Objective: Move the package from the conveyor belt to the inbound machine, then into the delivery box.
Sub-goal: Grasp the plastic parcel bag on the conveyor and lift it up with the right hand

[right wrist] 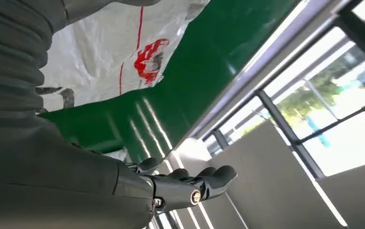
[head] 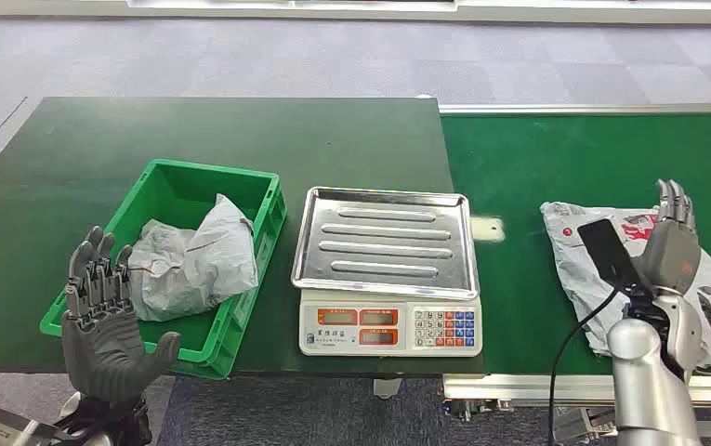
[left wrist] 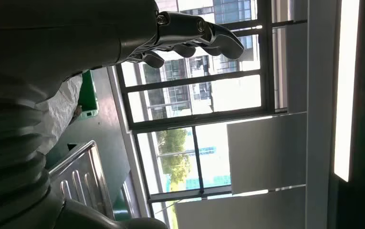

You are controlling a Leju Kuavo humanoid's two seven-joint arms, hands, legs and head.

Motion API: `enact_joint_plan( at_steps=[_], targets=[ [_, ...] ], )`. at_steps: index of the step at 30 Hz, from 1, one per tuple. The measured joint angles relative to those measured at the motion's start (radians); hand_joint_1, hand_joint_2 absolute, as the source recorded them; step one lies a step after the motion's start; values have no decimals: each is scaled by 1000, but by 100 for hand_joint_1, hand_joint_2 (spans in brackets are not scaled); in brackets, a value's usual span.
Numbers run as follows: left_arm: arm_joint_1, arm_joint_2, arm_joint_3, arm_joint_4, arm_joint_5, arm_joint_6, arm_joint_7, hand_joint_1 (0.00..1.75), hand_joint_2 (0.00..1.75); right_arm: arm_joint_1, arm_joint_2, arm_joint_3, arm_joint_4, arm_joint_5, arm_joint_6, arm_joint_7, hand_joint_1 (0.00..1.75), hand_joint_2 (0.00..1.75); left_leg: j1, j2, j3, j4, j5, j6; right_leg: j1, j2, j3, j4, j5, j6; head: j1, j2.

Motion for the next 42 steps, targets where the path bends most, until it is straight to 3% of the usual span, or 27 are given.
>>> enact_joint_plan(
  at_steps=[5,10,13,21,25,26,37,40,42],
  targets=[
    [-24,0,-11,16,4,-5,2,0,175,-176,-84,5,309,65,101,88,0,175,0,-4,0,0,1,0,0,-4,1,0,0,0,0,0],
    [-52,0,-23,36,9,-14,8,0,175,-286,-143,55,563,159,380,240,0,175,0,-6,-1,0,1,0,0,-5,1,0,-1,0,0,0],
    [-64,-1,-29,53,8,-15,10,0,175,-308,-157,78,646,184,483,304,0,175,0,-7,-2,0,0,0,0,-6,0,0,-2,0,0,0],
    [-87,-7,-36,86,-1,-15,12,0,175,-330,-165,122,747,235,599,380,4,175,0,-6,-2,0,0,0,0,-6,0,0,-2,0,0,0],
    [-98,-11,-38,98,-8,-15,14,0,175,-335,-174,136,770,248,653,400,175,175,0,-7,-2,0,0,0,0,-6,0,0,-2,0,0,0],
    [-100,-12,-38,100,-9,-15,15,0,175,-335,-176,138,774,249,660,400,175,175,0,-7,-2,0,0,0,0,-6,0,0,-2,0,0,0],
    [-97,-15,-38,87,-15,-15,21,0,175,-341,-195,140,784,237,507,460,175,175,0,-7,-2,0,0,0,0,-6,0,0,-2,0,0,0],
    [-84,-15,-37,67,-15,-12,23,0,175,-342,-195,136,783,215,374,446,175,175,0,-7,-3,0,0,0,0,-6,0,0,-2,0,0,0],
    [-68,-15,-36,46,-15,-6,24,0,175,-344,-191,119,776,167,206,370,175,175,0,-7,-4,0,0,0,0,-6,0,0,-2,0,0,0]
  ],
)
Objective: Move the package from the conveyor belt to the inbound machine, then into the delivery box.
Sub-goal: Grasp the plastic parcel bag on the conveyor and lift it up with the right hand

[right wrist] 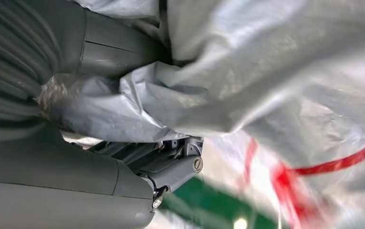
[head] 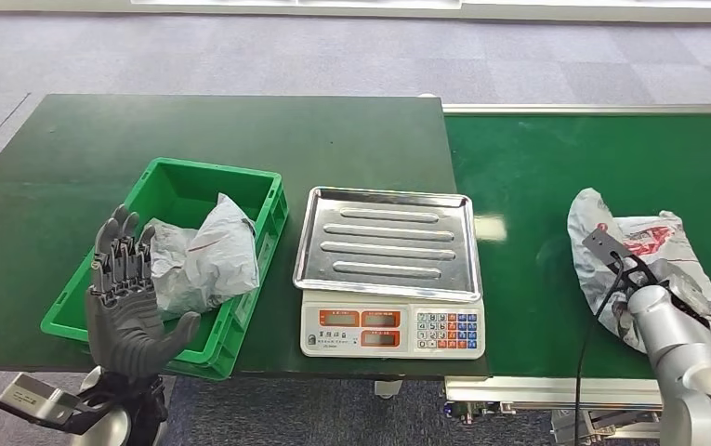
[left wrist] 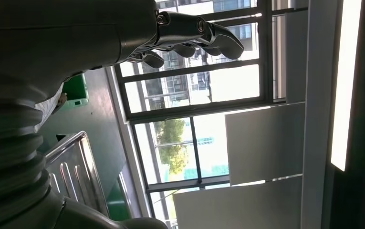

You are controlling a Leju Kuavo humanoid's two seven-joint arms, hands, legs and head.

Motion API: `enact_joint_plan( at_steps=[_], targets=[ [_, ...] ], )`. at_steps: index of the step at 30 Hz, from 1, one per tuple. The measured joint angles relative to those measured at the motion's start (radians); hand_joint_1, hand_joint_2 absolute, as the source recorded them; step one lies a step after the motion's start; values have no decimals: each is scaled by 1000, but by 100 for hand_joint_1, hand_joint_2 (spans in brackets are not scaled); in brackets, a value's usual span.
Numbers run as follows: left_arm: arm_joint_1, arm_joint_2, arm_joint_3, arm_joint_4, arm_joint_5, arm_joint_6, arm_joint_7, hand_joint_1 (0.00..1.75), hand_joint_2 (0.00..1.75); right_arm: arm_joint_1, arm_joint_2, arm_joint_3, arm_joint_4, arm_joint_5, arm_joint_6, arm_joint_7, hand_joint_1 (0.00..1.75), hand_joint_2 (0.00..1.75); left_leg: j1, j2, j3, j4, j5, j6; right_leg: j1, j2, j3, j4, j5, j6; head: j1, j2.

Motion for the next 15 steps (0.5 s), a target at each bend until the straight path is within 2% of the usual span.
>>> enact_joint_plan(
  at_steps=[3,7,9,11,13,15],
  targets=[
    [26,0,4,-37,-1,11,0,0,175,-10,15,-60,-34,-117,-288,-227,175,175,0,0,0,0,0,0,0,0,0,0,0,0,0,0],
    [41,-2,4,-63,-8,28,-2,0,175,-18,47,-144,-108,-234,-542,-528,175,175,0,-2,0,0,0,0,0,-3,0,0,-1,0,0,0],
    [41,-3,4,-64,-11,38,-6,0,175,-16,63,-157,-148,-241,-613,-607,175,175,0,-2,0,0,0,0,0,-3,0,0,-1,0,0,0],
    [40,-3,4,-64,-13,44,-9,0,175,-16,76,-162,-180,-240,-644,-634,175,175,0,-2,1,0,0,0,0,-2,0,0,-1,0,0,0],
    [39,-3,4,-64,-13,47,-12,0,175,-13,87,-165,-208,-245,-650,-657,175,175,0,-2,1,0,0,0,0,-2,0,0,-1,0,0,0],
    [33,-3,4,-61,-10,50,-18,0,175,-2,106,-156,-257,-244,-617,-704,175,175,0,-2,0,0,0,0,0,-2,1,0,-1,0,0,0]
  ],
)
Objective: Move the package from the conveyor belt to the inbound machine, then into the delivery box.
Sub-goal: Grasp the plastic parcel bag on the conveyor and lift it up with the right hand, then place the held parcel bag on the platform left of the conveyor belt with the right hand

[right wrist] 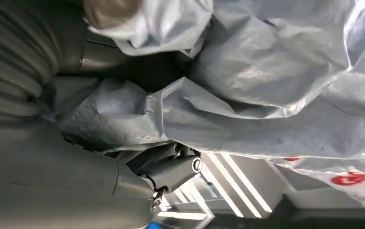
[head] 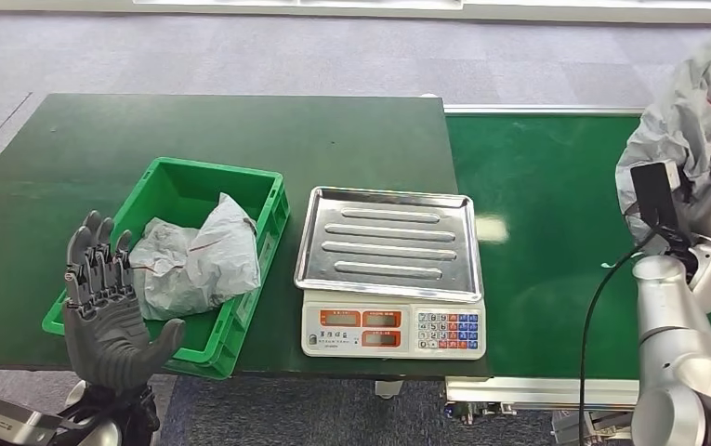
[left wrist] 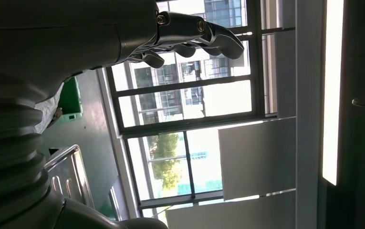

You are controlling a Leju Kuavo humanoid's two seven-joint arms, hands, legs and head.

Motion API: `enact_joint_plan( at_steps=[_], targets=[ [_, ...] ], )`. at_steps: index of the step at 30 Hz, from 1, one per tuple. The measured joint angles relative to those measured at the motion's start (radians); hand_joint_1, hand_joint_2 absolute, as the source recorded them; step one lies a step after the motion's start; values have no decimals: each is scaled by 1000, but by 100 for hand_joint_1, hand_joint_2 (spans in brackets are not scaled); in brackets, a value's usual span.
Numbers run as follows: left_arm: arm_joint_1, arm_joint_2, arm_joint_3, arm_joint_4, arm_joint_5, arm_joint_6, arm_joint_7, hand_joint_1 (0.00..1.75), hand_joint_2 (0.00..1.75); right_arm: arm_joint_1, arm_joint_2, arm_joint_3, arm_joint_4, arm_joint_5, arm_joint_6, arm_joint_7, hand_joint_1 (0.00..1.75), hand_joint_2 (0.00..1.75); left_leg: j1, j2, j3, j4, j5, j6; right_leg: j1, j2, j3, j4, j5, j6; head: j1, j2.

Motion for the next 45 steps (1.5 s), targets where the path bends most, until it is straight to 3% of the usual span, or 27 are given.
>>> enact_joint_plan(
  at_steps=[3,5,7,14,21,23,25,27,32,36,40,45],
  targets=[
    [-30,5,0,19,5,-2,-19,0,175,16,44,89,-127,61,193,-15,175,175,0,4,1,0,0,0,0,5,-1,0,1,-1,0,0],
    [-57,10,0,41,4,-10,-30,0,175,11,76,192,-200,114,359,11,175,175,0,7,2,-1,1,-1,1,8,-1,1,2,-2,0,0],
    [-79,14,0,63,3,-18,-36,0,175,-4,109,306,-248,146,461,32,175,175,1,8,3,-1,2,-3,2,9,-2,1,2,-3,0,0],
    [-105,20,13,97,0,-23,-39,0,175,-72,202,572,-295,168,595,22,175,175,4,4,2,-1,4,-6,3,6,-2,1,2,-4,0,0],
    [-116,20,32,103,-2,-23,-42,0,175,-88,284,741,-299,135,688,-18,171,175,4,2,1,-1,4,-6,3,3,-2,1,2,-5,0,0],
    [-116,20,40,102,-4,-23,-42,0,175,-88,291,770,-305,108,722,-25,106,175,4,2,1,-1,4,-6,3,3,-2,1,2,-5,0,0],
    [-116,20,49,101,-5,-23,-42,0,175,-88,293,791,-312,61,771,-49,22,175,4,2,1,-1,4,-6,3,3,-2,1,2,-5,0,0],
    [-116,20,55,101,-6,-23,-41,0,175,-88,293,803,-318,11,820,-77,0,175,3,2,1,-1,4,-6,3,3,-2,1,2,-5,0,0],
    [-118,20,67,101,-11,-23,-32,0,175,-89,291,831,-329,-30,885,-74,0,175,4,2,2,-1,4,-6,3,3,-2,1,2,-5,0,0],
    [-118,20,74,101,-22,-22,-24,0,175,-90,289,842,-328,-47,886,-59,0,175,4,2,2,-1,4,-6,3,4,-2,1,2,-5,0,0],
    [-119,22,75,102,-72,-6,-9,0,175,-84,281,843,-339,-109,864,-105,0,175,4,2,2,-1,4,-6,3,4,-3,1,2,-5,0,0],
    [-145,34,72,119,-197,44,48,0,175,-7,246,829,-485,-237,866,-137,0,175,4,2,2,-1,4,-6,3,3,-3,1,2,-5,0,0]
  ],
)
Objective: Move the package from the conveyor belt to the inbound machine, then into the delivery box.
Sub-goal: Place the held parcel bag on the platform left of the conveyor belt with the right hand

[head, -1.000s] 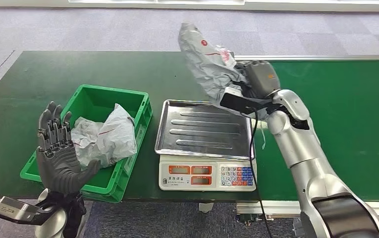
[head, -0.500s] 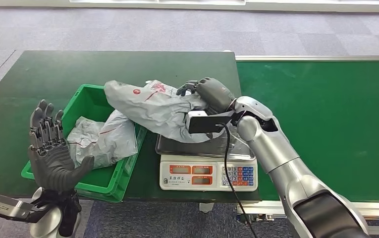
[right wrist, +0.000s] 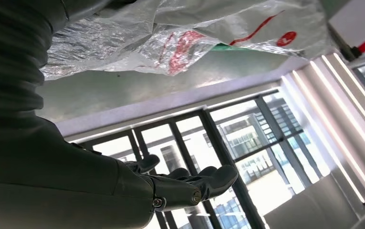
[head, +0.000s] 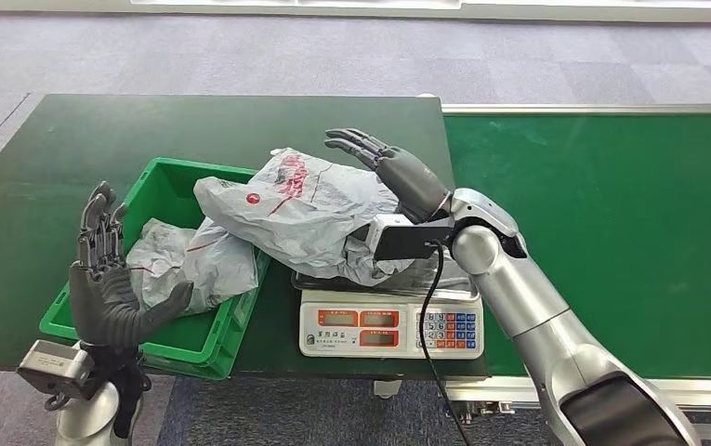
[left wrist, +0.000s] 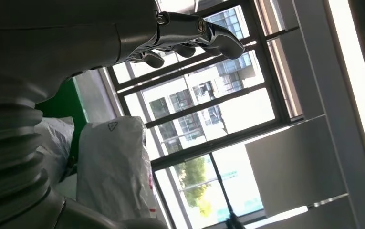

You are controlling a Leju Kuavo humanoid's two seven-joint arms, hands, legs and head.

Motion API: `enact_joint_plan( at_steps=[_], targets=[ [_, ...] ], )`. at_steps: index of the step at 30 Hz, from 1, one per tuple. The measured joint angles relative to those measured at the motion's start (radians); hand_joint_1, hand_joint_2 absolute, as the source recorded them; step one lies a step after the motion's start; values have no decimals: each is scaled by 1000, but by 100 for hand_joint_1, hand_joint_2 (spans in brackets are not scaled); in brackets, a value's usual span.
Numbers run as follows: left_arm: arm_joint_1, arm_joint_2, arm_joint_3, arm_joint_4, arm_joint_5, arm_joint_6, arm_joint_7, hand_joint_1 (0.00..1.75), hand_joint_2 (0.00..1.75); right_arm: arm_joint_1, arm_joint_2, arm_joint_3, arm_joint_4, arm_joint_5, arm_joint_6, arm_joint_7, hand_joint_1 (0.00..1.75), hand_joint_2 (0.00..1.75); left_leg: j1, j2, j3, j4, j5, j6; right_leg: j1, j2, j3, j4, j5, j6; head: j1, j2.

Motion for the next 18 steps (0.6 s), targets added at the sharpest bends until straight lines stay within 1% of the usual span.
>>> enact_joint_plan(
  at_steps=[4,9,14,16,18],
  targets=[
    [-62,20,-23,36,-117,37,70,0,175,87,-42,-43,-141,-85,12,-15,0,175,0,0,0,0,0,0,0,0,0,0,0,0,0,0],
    [-172,42,-82,131,-251,65,158,0,175,203,-83,-160,-304,-170,5,-47,0,175,0,0,0,0,0,0,0,-1,0,0,1,0,0,0],
    [-242,48,-124,204,-301,73,190,0,175,266,-95,-249,-399,-195,-7,-52,0,175,0,3,1,0,0,0,0,3,-1,0,2,0,0,0],
    [-270,48,-141,231,-354,74,218,0,175,292,-95,-278,-429,-227,-18,-53,0,175,0,2,1,0,0,0,0,2,-1,0,1,0,0,0],
    [-317,48,-166,277,-420,65,255,0,175,330,-92,-319,-465,-266,-28,-51,0,175,0,-1,0,0,0,0,0,-1,0,0,1,-1,0,0]
  ],
)
